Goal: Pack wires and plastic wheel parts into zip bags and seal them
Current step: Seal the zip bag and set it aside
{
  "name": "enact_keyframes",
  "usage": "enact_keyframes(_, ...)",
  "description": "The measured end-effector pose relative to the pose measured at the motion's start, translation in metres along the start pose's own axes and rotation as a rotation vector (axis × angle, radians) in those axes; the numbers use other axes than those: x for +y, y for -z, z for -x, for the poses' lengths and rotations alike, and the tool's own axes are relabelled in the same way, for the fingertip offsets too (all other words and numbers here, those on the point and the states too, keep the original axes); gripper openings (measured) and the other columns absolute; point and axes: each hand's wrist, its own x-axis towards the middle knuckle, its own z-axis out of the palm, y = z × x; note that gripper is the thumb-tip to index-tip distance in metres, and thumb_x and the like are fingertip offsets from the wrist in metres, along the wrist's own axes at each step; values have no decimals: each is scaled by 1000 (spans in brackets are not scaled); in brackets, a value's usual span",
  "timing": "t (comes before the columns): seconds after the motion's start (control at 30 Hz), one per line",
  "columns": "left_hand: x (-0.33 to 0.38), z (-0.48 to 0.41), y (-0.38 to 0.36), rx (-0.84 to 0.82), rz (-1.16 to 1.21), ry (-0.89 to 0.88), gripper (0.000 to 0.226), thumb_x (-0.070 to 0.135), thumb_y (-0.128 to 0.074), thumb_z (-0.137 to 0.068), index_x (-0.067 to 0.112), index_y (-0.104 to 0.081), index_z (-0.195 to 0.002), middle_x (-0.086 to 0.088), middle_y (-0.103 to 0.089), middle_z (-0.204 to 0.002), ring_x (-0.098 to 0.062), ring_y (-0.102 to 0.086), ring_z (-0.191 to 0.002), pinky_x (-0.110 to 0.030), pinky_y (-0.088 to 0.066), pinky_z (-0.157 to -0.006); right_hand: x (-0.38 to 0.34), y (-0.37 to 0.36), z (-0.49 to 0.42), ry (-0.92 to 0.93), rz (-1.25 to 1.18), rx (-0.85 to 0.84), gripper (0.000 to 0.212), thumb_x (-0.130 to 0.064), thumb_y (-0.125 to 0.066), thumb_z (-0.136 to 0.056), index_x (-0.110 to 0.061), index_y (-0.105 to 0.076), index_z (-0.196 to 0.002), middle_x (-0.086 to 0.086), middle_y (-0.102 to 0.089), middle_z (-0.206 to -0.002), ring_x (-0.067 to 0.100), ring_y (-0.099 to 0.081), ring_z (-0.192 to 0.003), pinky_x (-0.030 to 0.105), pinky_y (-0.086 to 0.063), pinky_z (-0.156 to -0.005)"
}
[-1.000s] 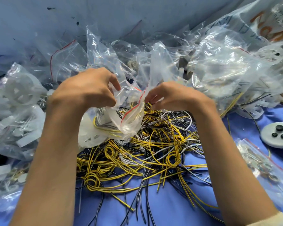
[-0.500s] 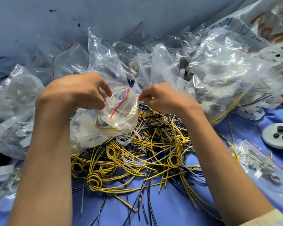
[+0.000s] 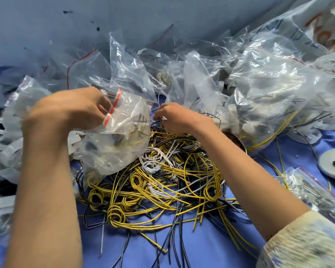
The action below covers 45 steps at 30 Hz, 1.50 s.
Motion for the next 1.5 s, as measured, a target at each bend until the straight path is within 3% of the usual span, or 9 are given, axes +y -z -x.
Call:
enact_keyframes(0.33,-19,-8,-3,189,155,81,13,6,-66,-81,15,-69,-72,7,-54,-42,-11,-48,-47,-23,-39,-53,-18,1,-16,-178,82,-46,29,-21,-40,-94,-13,-57,-117,14,-57,-122,32,-53,-101,37,-42,-81)
enact_keyframes(0.47,2,-17,-14,347,488,-56,22,11,-63,-86,13,-71,-106,-3,-68,-83,1,-54,-59,-13,-43,-52,-31,19,3,75,-667,-3,29,-21,-43,-100,-7,-60,-119,8,-63,-120,22,-58,-108,40,-45,-95)
enact_keyframes(0.6,54,-13,-27,255,736,-290,25,3,-59,-89,8,-67,-112,7,-63,-82,9,-51,-61,-3,-40,-59,-23,31,34,182,-1243,-159,18,-7,-55,-78,-17,-59,-92,-16,-69,-72,-3,-64,-70,22,-52,-67)
enact_keyframes(0.9,40,9,1,158,975,-637,43,0,-45,-92,17,-44,-131,1,-58,-125,-8,-57,-114,-25,-45,-96,5,52,46,14,-1643,880,18,-3,-50,-74,-9,-51,-92,12,-52,-86,25,-48,-83,39,-43,-77)
enact_keyframes(1.0,21,-7,-4,256,881,-407,36,-4,-43,-94,15,-53,-123,-1,-62,-110,-12,-60,-95,-12,-46,-76,17,50,46,-306,-1419,921,26,-6,-42,-71,-1,-50,-95,21,-58,-94,32,-55,-86,37,-49,-81)
enact_keyframes(1.1,-1,-32,-25,128,526,-164,30,1,-51,-91,9,-61,-118,-14,-67,-107,-29,-63,-94,-28,-52,-85,27,42,54,-439,-956,483,32,-1,-44,-80,9,-52,-109,29,-60,-112,38,-60,-101,55,-50,-91)
enact_keyframes(1.2,-12,-51,-52,100,318,12,28,2,-52,-88,8,-66,-111,-19,-68,-109,-33,-62,-103,-39,-47,-91,24,47,64,-405,-703,309,25,-5,-46,-82,-8,-50,-107,7,-60,-101,21,-57,-94,36,-50,-75)
enact_keyframes(1.33,-22,-65,-78,253,162,149,32,4,-50,-84,7,-63,-113,-22,-63,-117,-36,-57,-109,-39,-44,-90,21,69,79,-162,-637,230,72,-5,-55,-81,-33,-30,-142,6,-39,-141,20,-50,-117,39,-49,-94)
enact_keyframes(1.5,-26,-71,-75,130,52,146,13,4,-48,-86,5,-57,-95,-26,-60,-115,-38,-56,-107,-35,-42,-79,11,83,91,58,-622,246,65,-45,-64,-84,-50,-31,-140,-10,-26,-152,9,-36,-133,30,-34,-101)
